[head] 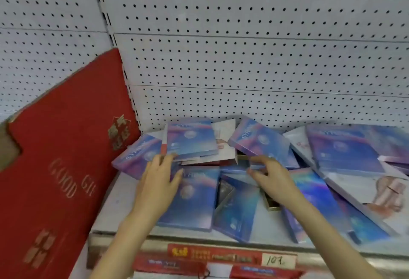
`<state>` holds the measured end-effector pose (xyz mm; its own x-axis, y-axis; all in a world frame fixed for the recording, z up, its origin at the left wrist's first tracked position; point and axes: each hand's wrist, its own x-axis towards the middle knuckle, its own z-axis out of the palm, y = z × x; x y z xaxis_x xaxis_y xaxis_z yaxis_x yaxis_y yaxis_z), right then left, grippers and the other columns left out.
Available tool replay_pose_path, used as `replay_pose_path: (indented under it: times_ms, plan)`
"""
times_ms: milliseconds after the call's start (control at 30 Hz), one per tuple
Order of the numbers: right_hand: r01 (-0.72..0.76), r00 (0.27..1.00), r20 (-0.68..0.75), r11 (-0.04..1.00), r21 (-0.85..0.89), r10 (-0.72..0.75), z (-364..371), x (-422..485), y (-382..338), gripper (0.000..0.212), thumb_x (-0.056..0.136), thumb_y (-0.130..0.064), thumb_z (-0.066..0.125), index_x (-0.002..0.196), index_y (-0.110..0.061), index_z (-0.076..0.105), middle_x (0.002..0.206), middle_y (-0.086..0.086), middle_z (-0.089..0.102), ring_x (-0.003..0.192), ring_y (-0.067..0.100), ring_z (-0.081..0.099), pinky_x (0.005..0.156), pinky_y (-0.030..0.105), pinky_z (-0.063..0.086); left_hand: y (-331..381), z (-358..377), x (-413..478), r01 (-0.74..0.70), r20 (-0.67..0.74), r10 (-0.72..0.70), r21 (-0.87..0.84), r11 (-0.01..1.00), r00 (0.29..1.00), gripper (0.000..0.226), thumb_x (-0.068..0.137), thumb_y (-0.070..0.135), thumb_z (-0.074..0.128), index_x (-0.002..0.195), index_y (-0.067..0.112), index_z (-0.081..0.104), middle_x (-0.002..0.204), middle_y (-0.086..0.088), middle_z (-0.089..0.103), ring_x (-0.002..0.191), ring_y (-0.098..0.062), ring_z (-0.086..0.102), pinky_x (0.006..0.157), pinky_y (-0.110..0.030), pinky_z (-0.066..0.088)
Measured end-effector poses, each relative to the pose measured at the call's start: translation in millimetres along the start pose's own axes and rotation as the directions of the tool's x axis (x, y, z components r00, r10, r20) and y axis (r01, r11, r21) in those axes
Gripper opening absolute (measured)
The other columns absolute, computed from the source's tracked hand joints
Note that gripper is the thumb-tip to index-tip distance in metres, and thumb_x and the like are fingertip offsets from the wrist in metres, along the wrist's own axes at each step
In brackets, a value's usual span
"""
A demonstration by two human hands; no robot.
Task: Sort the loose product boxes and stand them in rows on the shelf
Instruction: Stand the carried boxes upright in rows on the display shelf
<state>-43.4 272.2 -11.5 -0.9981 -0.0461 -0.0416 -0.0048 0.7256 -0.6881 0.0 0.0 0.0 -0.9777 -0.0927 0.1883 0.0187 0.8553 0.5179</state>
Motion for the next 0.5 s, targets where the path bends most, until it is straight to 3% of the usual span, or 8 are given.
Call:
replay_pose_path:
  times_ms: [167, 267, 333, 433, 500]
  plan:
    - [-0.068, 0.954, -0.281, 0.989, 0.131, 0.103, -6, 17, 22, 0.01, 0.088, -0.021, 0.065, 0.096, -0.016, 0.067, 0.092, 0.002, 0.064, 0.092, 0.029, 0.062, 0.079, 0.036, 0.047, -18, 12, 33, 0.085, -0.016, -0.086, -0.039, 0.996, 0.996, 0.044, 0.092, 0.032, 0.056, 0.133, 0.016, 0.049, 0.13, -0.008, 0.049, 0.123, -0.03, 0.044, 0.095, -0.044, 0.042]
    - [-0.191, 0.903, -0.369, 0.974, 0.119, 0.222, -5, 28, 32, 0.011, 0.086, -0.021, 0.068, 0.093, -0.012, 0.069, 0.093, 0.011, 0.069, 0.086, 0.027, 0.063, 0.073, 0.031, 0.043, -32, 22, 53, 0.158, 0.049, -0.153, -0.125, 0.979, 0.987, 0.044, 0.092, 0.038, 0.055, 0.13, 0.017, 0.051, 0.124, -0.008, 0.052, 0.121, -0.03, 0.047, 0.099, -0.045, 0.041]
    - [-0.273, 0.868, -0.407, 0.958, 0.087, 0.285, -4, 39, 40, 0.011, 0.084, -0.028, 0.07, 0.089, -0.018, 0.067, 0.095, 0.014, 0.069, 0.093, 0.03, 0.061, 0.077, 0.032, 0.042, -36, 29, 66, 0.217, 0.088, -0.206, -0.138, 0.966, 0.975, 0.041, 0.092, 0.037, 0.054, 0.128, 0.017, 0.052, 0.126, -0.009, 0.053, 0.121, -0.03, 0.047, 0.099, -0.044, 0.04]
    - [-0.372, 0.821, -0.435, 0.925, 0.081, 0.368, 2, 44, 48, 0.038, 0.076, -0.045, 0.073, 0.099, -0.018, 0.063, 0.103, 0.015, 0.062, 0.105, 0.037, 0.055, 0.085, 0.034, 0.039, -34, 38, 75, 0.242, 0.064, -0.235, -0.164, 0.956, 0.97, 0.038, 0.093, 0.034, 0.055, 0.124, 0.014, 0.053, 0.124, -0.011, 0.055, 0.12, -0.031, 0.045, 0.097, -0.041, 0.037]
    - [-0.37, 0.783, -0.399, 0.873, 0.319, 0.477, 5, 42, 50, 0.061, 0.068, -0.056, 0.075, 0.11, -0.018, 0.053, 0.103, 0.012, 0.059, 0.095, 0.036, 0.061, 0.081, 0.044, 0.053, -32, 41, 81, 0.267, 0.041, -0.265, -0.218, 0.939, 0.963, 0.038, 0.091, 0.032, 0.059, 0.123, 0.012, 0.054, 0.121, -0.012, 0.057, 0.119, -0.031, 0.046, 0.097, -0.038, 0.033]
